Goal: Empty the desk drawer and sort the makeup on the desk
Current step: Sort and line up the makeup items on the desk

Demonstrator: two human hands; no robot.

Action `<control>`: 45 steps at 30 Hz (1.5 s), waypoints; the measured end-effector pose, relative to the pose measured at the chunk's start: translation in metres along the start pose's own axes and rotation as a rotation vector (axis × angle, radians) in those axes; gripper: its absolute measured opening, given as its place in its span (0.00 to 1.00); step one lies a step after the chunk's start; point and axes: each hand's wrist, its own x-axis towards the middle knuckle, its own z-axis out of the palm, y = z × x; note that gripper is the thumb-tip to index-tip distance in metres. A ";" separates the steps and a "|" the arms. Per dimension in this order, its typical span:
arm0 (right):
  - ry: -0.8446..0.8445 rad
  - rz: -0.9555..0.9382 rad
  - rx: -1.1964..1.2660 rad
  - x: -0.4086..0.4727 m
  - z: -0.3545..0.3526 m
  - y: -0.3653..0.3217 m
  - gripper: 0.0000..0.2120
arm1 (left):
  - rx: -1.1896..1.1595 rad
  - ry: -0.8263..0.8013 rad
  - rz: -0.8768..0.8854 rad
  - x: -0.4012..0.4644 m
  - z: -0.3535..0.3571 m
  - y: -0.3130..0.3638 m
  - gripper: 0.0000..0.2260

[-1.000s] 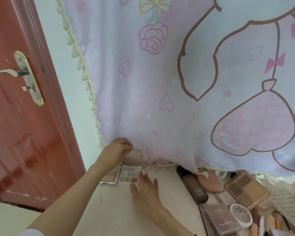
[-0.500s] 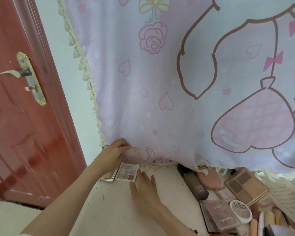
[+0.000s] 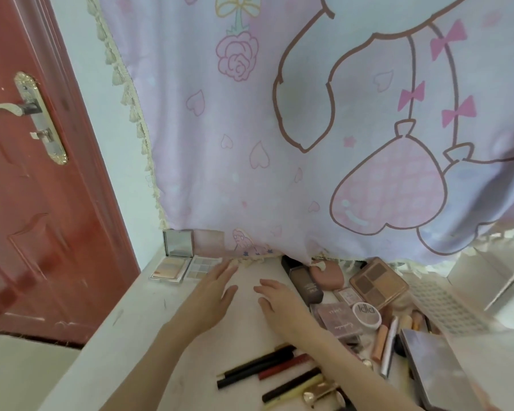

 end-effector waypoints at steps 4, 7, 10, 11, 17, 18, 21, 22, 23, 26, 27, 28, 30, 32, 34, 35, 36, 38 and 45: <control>0.261 0.026 -0.145 -0.040 -0.040 0.033 0.13 | -0.101 -0.076 0.011 -0.023 0.030 0.022 0.19; 0.088 0.120 -0.315 -0.063 -0.068 0.051 0.18 | 0.038 -0.216 -0.017 -0.024 0.043 0.033 0.20; -0.141 0.110 -0.375 -0.073 -0.085 0.059 0.26 | 0.190 -0.345 0.010 -0.024 0.048 0.034 0.39; -0.201 0.093 -0.394 -0.073 -0.088 0.059 0.28 | 0.211 -0.360 0.020 -0.025 0.049 0.033 0.48; -0.457 0.108 -0.416 -0.065 -0.100 0.059 0.33 | 0.247 -0.409 -0.004 -0.027 0.048 0.040 0.49; -0.480 0.111 -0.415 -0.063 -0.102 0.060 0.33 | 0.245 -0.413 -0.024 -0.026 0.048 0.042 0.42; -0.507 0.114 -0.407 -0.058 -0.105 0.061 0.33 | 0.256 -0.434 -0.069 -0.026 0.044 0.046 0.25; -0.505 0.112 -0.395 -0.058 -0.106 0.061 0.32 | 0.253 -0.433 -0.069 -0.026 0.044 0.046 0.23; -0.496 0.103 -0.385 -0.059 -0.107 0.061 0.32 | 0.248 -0.434 -0.069 -0.027 0.044 0.046 0.22; -0.358 0.053 -0.405 -0.066 -0.107 0.058 0.30 | 0.198 -0.440 -0.075 -0.025 0.043 0.046 0.22; -0.280 0.033 -0.388 -0.069 -0.107 0.056 0.30 | 0.170 -0.449 -0.085 -0.024 0.042 0.046 0.22; -0.199 0.010 -0.331 -0.073 -0.109 0.050 0.30 | 0.139 -0.461 -0.099 -0.022 0.039 0.047 0.22; -0.051 0.033 -0.084 -0.076 -0.111 0.042 0.29 | 0.051 -0.456 -0.149 -0.019 0.035 0.050 0.22; 0.050 0.101 0.234 -0.080 -0.112 0.031 0.19 | -0.076 -0.373 -0.196 -0.018 0.029 0.056 0.24; 0.065 0.254 0.485 -0.081 -0.109 0.023 0.12 | -0.187 -0.228 -0.167 -0.022 0.021 0.069 0.27; 0.049 0.335 0.633 -0.083 -0.105 0.020 0.14 | -0.234 -0.158 -0.117 -0.026 0.016 0.077 0.29; 0.028 0.406 0.826 -0.085 -0.103 0.015 0.16 | -0.279 -0.099 -0.052 -0.031 0.010 0.087 0.30; 0.020 0.440 1.192 -0.091 -0.100 0.005 0.07 | -0.345 -0.038 0.063 -0.045 -0.002 0.107 0.32; 0.117 0.477 1.470 -0.119 -0.080 -0.025 0.11 | -0.267 0.081 0.251 -0.086 -0.009 0.137 0.34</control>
